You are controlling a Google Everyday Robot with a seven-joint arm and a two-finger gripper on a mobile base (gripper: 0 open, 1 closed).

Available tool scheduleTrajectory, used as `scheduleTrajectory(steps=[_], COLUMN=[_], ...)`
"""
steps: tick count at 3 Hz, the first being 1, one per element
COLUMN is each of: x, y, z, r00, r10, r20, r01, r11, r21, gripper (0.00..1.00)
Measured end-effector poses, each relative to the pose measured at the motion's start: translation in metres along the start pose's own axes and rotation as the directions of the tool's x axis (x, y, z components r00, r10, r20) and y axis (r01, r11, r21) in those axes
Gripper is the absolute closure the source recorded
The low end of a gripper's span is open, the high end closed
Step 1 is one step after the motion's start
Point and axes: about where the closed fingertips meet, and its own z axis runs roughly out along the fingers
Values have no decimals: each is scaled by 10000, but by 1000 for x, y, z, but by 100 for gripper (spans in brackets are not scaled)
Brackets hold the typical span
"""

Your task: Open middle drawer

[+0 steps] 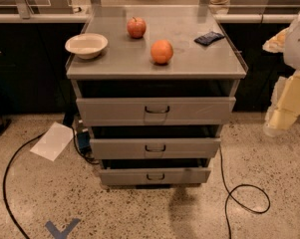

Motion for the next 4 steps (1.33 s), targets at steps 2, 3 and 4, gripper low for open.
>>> scheduleTrajectory(steps=[2,3,4], x=[5,23,39], y=[1,5,6], z=[7,53,105], r00=[9995,9956,9882], r10=[254,824,1413], r20=[210,454,593], r01=[-257,-826,-1410], r11=[9995,9966,9900], r21=[158,26,-91], gripper=[0,0,0])
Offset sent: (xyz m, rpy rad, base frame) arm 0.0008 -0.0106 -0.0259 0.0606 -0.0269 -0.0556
